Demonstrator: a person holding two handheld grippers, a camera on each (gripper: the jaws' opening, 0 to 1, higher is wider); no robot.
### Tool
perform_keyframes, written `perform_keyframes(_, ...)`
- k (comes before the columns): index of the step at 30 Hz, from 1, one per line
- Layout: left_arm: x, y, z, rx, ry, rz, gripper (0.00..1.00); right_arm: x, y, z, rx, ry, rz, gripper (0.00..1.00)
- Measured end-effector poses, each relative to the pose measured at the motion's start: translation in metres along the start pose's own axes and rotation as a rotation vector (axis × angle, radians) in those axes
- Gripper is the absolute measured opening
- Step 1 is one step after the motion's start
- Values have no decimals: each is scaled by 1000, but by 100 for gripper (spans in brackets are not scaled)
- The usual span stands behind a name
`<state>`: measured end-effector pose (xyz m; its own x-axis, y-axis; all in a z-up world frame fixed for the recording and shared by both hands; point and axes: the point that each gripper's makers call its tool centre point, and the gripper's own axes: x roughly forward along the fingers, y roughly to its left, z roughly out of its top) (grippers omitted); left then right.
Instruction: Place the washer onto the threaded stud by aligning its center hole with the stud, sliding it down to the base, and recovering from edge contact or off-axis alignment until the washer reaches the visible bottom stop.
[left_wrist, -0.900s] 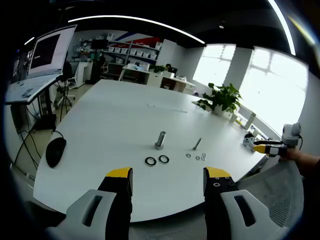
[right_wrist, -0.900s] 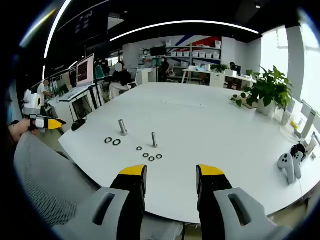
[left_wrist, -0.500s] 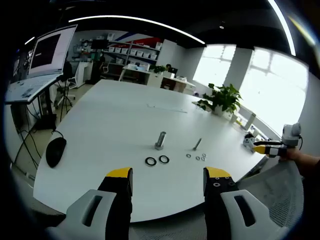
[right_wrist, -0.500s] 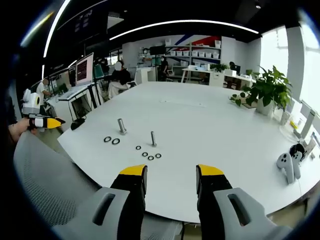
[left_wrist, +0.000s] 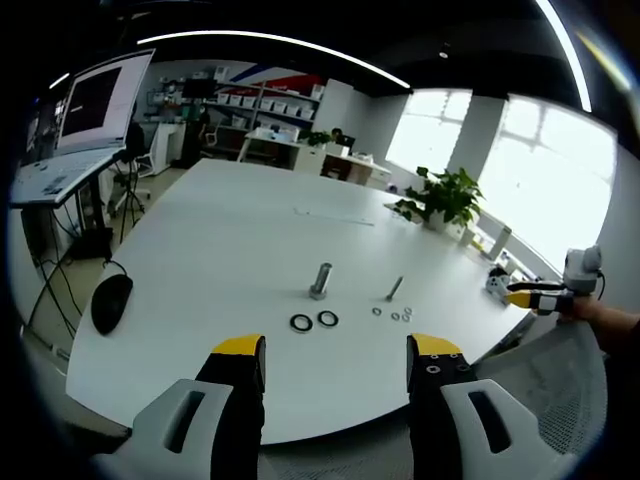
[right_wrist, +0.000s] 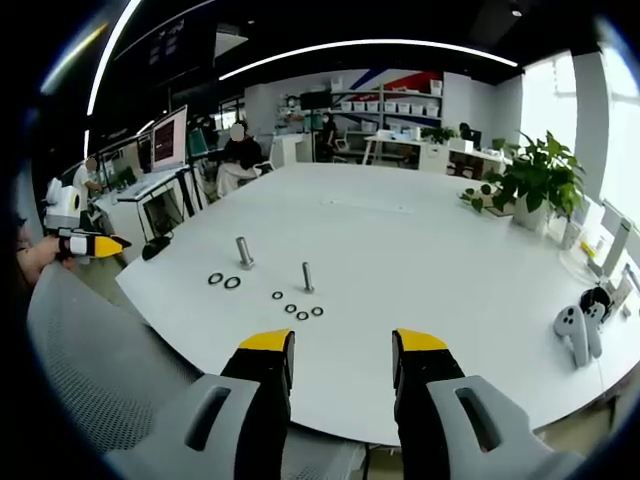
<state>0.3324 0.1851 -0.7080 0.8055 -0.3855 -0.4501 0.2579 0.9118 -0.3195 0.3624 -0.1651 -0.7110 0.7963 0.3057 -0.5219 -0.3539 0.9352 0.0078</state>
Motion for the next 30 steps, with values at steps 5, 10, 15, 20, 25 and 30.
perform_keyframes(5, 0, 1, 0, -3, 1, 2, 56, 0, 3, 1, 1, 0, 10, 41)
perform_keyframes(10, 0, 3, 1, -6, 0, 2, 56, 0, 5, 2, -4, -3, 20, 41)
perform_keyframes(15, 0, 3, 1, -4, -1, 3, 56, 3, 11, 5, -48, -10, 57, 49)
perform_keyframes(20, 1, 3, 2, -3, 1, 2, 56, 6, 22, 6, -68, 1, 124, 51)
perform_keyframes(25, 2, 4, 2, -3, 5, 0, 55, 7, 24, 6, -54, 11, 145, 50)
perform_keyframes(30, 3, 7, 4, -8, 4, -1, 55, 7, 25, 11, -54, -11, 160, 48)
